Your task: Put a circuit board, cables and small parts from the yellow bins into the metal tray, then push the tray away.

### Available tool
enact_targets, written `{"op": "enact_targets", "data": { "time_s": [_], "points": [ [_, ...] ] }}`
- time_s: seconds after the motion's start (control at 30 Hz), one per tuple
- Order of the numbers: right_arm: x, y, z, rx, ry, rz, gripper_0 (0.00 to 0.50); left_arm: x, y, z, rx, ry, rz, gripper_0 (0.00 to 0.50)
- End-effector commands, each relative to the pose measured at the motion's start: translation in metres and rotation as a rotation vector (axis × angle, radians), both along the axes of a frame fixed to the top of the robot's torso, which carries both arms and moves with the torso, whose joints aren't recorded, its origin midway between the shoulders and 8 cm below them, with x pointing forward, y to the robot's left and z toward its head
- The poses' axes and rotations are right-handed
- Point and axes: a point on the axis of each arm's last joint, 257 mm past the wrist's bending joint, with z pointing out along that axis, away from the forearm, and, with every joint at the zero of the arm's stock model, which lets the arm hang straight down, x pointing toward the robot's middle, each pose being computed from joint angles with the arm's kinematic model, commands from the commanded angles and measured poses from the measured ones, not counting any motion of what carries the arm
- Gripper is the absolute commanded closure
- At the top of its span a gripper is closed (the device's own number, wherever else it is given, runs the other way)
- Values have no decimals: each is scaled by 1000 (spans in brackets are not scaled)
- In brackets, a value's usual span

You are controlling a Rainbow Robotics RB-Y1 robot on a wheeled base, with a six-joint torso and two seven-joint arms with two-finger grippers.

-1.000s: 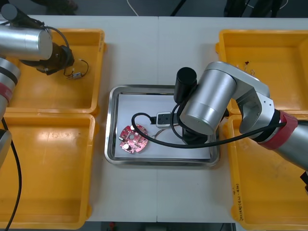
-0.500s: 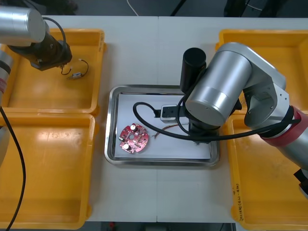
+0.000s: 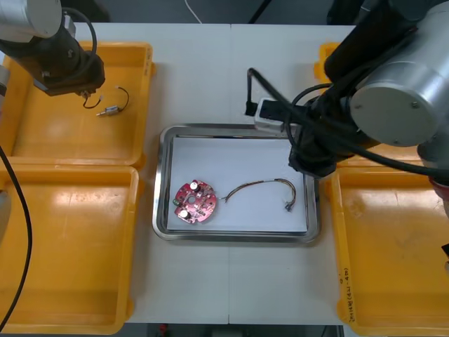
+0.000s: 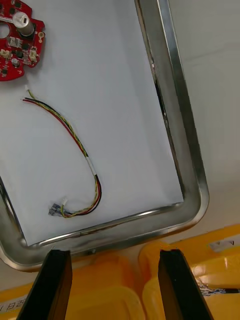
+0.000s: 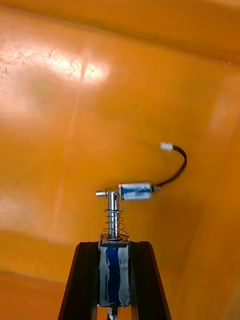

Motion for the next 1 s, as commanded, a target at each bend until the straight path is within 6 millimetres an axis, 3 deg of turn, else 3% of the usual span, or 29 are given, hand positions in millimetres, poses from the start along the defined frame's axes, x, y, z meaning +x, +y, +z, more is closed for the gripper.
{"op": "enact_targets", "data": {
  "time_s": [0.03, 0.17, 0.47, 0.7, 1.0],
  "points": [
    [10, -45, 26, 59, -41, -98, 0, -22, -1, 30, 75, -8, -94, 500],
    [21, -73, 50, 101, -91, -175, 0, -44, -30, 31, 69, 8, -153, 498],
    [31, -151, 67, 112, -160, -387, 0, -58, -108, 37, 56, -66, -286, 499],
    [36, -197, 67, 122, -170, -532, 0, -74, -164, 23, 50, -58, -354, 499],
    [40, -237, 72, 200, -155, -664, 0, -92, -203, -8, 71, 12, -428, 498]
  ]
}}
